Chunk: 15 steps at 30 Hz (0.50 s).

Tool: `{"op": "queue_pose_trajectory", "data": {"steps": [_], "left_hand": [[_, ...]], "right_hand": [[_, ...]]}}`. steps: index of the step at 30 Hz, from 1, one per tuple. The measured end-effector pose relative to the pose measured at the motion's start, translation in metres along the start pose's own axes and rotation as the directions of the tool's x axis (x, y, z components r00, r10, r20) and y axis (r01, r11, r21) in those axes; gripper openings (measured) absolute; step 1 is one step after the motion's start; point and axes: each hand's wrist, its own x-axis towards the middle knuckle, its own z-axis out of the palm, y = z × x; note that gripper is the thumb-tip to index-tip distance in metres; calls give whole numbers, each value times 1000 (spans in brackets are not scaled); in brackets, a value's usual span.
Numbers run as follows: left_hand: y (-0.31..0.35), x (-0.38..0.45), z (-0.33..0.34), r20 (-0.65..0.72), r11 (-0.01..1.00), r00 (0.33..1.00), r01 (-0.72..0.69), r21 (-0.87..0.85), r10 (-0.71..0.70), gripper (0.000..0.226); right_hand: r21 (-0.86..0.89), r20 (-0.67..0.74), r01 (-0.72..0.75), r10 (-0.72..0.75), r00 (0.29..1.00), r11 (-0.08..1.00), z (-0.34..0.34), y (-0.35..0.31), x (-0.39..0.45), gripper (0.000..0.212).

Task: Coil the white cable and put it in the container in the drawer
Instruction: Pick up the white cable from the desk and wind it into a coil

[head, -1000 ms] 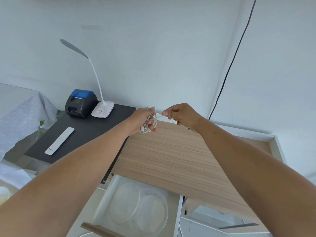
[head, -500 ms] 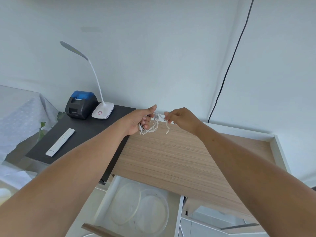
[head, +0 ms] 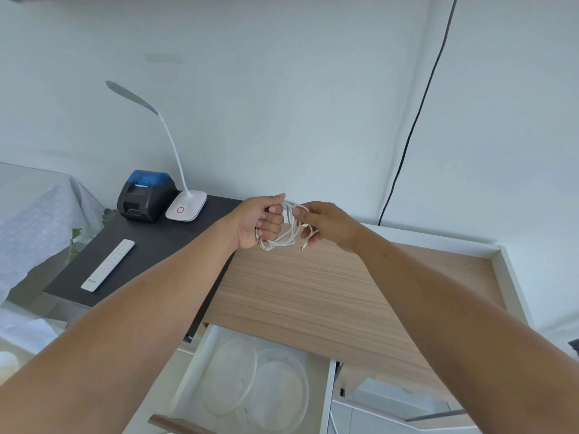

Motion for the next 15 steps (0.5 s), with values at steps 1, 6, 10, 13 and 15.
{"op": "queue_pose_trajectory", "data": {"steps": [1, 6, 10, 13, 15], "left_hand": [[1, 0, 1, 5, 1000, 1000, 4, -20, -4, 49], [-2, 1, 5, 35, 994, 999, 19, -105, -15, 50], [-5, 5, 8, -47, 996, 999, 6, -90, -10, 48], [-8, 7, 11, -125, 999, 992, -16, -30, 12, 47], [-10, 9, 13, -167, 999, 986, -28, 18, 31, 45]], "right_hand": [[62, 33, -30, 28, 999, 998, -1, -1, 0, 38], [292, 195, -153, 98, 976, 944, -5, -4, -2, 28], [271, 230, -148, 85, 969, 951, -7, -2, -1, 30], [168, 185, -101, 69, 980, 981, -5, 0, 0, 28], [118, 113, -91, 78, 991, 989, -4, 4, 2, 19]]}}
